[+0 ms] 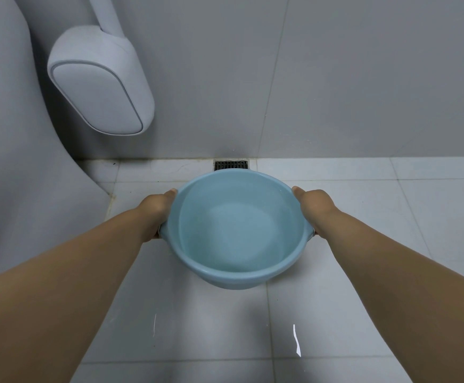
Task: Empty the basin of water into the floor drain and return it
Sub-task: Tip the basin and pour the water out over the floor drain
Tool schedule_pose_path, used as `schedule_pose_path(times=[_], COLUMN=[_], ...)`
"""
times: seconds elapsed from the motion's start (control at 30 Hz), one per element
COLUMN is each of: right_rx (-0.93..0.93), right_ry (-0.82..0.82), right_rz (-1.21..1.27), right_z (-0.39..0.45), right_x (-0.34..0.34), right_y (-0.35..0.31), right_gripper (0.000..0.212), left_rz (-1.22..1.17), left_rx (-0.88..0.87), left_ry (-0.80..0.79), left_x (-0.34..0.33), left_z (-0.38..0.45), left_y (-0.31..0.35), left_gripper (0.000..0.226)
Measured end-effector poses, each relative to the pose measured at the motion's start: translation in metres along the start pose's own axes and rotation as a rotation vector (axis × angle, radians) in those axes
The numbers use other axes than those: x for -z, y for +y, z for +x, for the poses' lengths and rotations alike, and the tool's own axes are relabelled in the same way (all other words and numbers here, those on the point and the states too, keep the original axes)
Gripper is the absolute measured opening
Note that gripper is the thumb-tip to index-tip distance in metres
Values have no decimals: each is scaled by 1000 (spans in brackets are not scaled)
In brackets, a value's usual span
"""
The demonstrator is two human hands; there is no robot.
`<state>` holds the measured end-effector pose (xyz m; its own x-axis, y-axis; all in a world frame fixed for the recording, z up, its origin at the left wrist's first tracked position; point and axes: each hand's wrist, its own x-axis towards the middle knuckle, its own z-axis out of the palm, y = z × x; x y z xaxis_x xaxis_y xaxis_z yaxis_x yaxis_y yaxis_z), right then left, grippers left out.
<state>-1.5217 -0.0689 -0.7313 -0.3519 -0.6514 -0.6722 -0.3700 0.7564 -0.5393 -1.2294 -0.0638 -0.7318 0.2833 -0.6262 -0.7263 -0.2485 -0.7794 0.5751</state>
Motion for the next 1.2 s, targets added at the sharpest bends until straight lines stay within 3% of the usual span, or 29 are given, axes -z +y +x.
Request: schedule_pose_path(times=[1.2], right_rx=[17], right_ry=[5], right_rz=[15], right_z=[-3], right_x=[0], right_y=[0], right_gripper=[33], left_rz=[1], left_rx=[11], left_ry=[0], left_x=[-1], left_z=[0], left_y=[2], left_gripper=[44])
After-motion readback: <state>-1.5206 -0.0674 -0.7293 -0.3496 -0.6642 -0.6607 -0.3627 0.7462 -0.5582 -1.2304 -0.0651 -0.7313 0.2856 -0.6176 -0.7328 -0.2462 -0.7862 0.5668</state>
